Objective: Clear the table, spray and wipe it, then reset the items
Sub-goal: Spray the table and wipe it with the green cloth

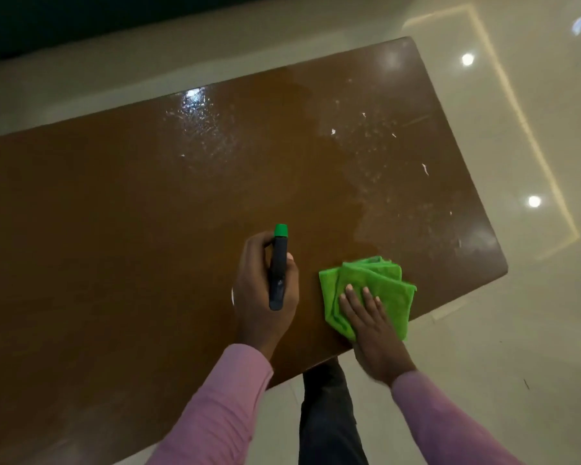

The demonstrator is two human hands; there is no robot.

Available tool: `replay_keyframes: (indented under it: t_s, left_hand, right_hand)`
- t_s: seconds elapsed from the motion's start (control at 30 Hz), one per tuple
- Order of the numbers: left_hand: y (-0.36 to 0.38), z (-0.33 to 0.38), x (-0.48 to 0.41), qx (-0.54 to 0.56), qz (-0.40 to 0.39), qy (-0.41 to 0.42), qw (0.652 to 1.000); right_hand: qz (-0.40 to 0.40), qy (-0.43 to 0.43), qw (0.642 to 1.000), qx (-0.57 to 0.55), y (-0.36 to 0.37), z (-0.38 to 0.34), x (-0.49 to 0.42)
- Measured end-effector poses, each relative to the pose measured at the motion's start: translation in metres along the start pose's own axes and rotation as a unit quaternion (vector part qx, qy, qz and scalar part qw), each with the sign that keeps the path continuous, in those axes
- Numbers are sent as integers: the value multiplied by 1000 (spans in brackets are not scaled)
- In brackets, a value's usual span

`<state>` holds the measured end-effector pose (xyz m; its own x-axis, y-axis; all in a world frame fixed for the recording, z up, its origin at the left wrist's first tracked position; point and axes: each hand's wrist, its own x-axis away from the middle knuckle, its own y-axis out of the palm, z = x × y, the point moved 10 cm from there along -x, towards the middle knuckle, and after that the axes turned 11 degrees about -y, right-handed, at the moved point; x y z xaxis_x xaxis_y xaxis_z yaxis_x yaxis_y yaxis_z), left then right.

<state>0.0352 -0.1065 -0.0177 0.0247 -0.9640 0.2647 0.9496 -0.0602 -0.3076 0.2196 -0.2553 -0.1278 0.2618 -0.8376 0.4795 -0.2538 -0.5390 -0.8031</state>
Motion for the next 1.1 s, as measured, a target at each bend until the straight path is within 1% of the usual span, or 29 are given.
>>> replay_keyframes:
  t_s: [0.03,0.1,0.17,0.23,0.27,0.33,0.43,0.5,0.53,0.6,0.67,0.77,0.83,0.9,1.0,1.1]
  left_hand:
    - [0,-3,0,8,7,-8,1000]
    - [2,-6,1,15,23,-18,999]
    - [7,-9,5,17,42,-39,998]
    - [8,-7,7,19,74,-61,995]
    - [7,-5,4,18,94,-76,992]
    - [5,2,-11,13,124,-96,988]
    - [6,8,-44,25,134,-119,983]
    - [7,13,-62,16,140,-115,983]
    - [9,17,-66,3,143,-104,984]
    - [15,24,-69,-21,145,-74,986]
    - [22,23,-67,-27,144,-58,988]
    - [27,16,-66,-32,149,-72,986]
    - [26,14,-68,-30,163,-70,984]
    - [24,14,-67,-25,168,-65,983]
    - [18,13,-67,-9,176,-70,982]
    - [14,12,-67,-5,184,-82,980]
  right_hand:
    - [-1,-10,1000,11,-14,7,-22]
    - [27,-35,998,37,-55,20,-84]
    - [15,-48,998,47,-91,34,-149]
    - [6,-64,996,64,-107,38,-178]
    - [-1,-75,995,69,-106,38,-175]
    - [-31,-88,992,81,-83,36,-139]
    - [-80,-90,989,83,-32,27,-46]
    - [-104,-102,987,65,-14,21,-1]
    - [-119,-105,986,58,-14,22,4]
    - [-126,-115,984,47,-24,24,-20]
    - [-77,-118,989,38,-59,27,-84]
    - [13,-106,993,57,-135,35,-221]
    - [45,-95,992,74,-184,40,-307]
    - [49,-81,993,73,-216,47,-366]
    - [67,-88,990,90,-227,43,-389]
    - [78,-112,985,106,-200,33,-331]
